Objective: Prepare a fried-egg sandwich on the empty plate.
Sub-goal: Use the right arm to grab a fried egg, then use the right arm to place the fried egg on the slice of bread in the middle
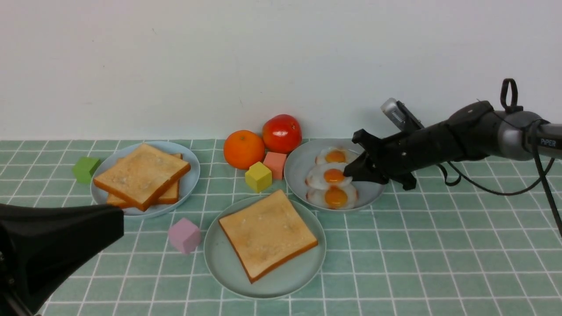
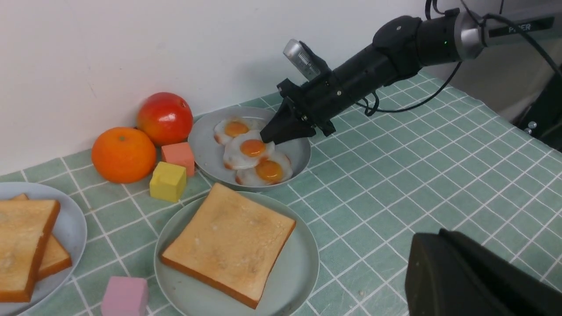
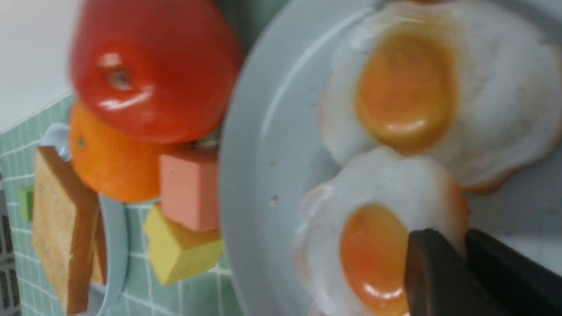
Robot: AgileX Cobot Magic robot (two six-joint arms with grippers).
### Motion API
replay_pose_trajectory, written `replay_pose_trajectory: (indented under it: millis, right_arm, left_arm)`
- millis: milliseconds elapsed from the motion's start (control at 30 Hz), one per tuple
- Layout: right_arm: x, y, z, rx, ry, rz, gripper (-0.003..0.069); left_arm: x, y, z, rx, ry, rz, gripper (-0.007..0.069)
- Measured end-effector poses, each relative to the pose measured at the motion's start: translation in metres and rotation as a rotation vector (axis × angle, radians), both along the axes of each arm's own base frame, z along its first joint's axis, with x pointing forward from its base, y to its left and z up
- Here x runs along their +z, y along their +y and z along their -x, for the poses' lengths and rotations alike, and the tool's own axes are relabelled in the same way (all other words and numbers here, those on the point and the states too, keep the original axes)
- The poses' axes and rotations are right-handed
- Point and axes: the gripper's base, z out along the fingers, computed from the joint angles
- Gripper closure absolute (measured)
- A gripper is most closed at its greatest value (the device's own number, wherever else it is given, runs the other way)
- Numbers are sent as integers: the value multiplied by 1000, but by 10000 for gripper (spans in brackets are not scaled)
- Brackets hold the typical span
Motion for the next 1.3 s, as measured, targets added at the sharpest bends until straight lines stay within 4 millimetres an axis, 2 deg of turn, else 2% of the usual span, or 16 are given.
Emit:
replay_pose_trajectory:
  millis: [33,200,233,300,400,467,533,633,667,733,767,800,900,1100,1233,1300]
  right_arm:
    - [0,0,0,1,-1,1,589]
    - [56,2,13,104,-104,12,594]
    - [59,2,14,109,-108,13,594]
    - [98,3,31,194,-157,21,594]
    - [140,7,57,300,-200,34,596]
    - [157,14,77,348,-216,39,596]
    - [169,31,103,405,-225,34,596]
    - [160,58,129,479,-186,23,596]
    - [157,62,132,488,-177,20,596]
    - [137,85,143,515,-135,15,596]
    - [124,99,146,517,-116,16,596]
    - [122,101,146,521,-110,15,596]
    - [92,121,139,484,-91,16,596]
    - [55,125,118,406,-84,-6,596]
    - [39,120,108,359,-76,2,596]
    - [38,118,106,348,-79,7,596]
  left_arm:
    - [0,0,0,0,0,0,638]
    - [0,0,0,0,1,-1,638]
    - [0,0,0,0,1,-1,638]
    - [-1,1,0,2,1,-17,638]
    - [-4,2,-1,10,-2,-68,638]
    - [-6,4,-1,16,-3,-102,638]
    - [-7,5,-1,21,2,-130,637]
    - [-8,5,-1,24,3,-147,637]
    - [-8,5,-1,24,2,-148,637]
    - [-9,6,-1,26,1,-156,636]
    - [-9,6,-1,27,1,-160,634]
    - [-9,6,-1,27,1,-161,634]
    - [-10,6,-1,28,5,-168,633]
    - [-11,7,-1,28,20,-180,627]
    - [-13,8,-1,29,38,-197,627]
    - [-14,8,0,30,41,-200,627]
